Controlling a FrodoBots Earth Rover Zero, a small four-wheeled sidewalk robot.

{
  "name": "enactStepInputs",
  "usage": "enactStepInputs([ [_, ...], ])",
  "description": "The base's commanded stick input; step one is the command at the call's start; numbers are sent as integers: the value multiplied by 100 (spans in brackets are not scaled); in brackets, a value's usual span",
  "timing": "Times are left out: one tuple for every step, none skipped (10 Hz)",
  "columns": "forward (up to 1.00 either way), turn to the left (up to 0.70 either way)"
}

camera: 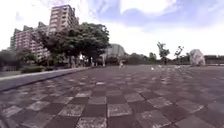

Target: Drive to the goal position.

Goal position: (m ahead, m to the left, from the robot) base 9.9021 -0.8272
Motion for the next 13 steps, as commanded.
enactStepInputs([
  [100,1],
  [100,8],
  [100,18],
  [100,10],
  [100,3],
  [100,0],
  [100,0],
  [100,0],
  [100,0],
  [100,0],
  [100,0],
  [100,0],
  [100,0],
])
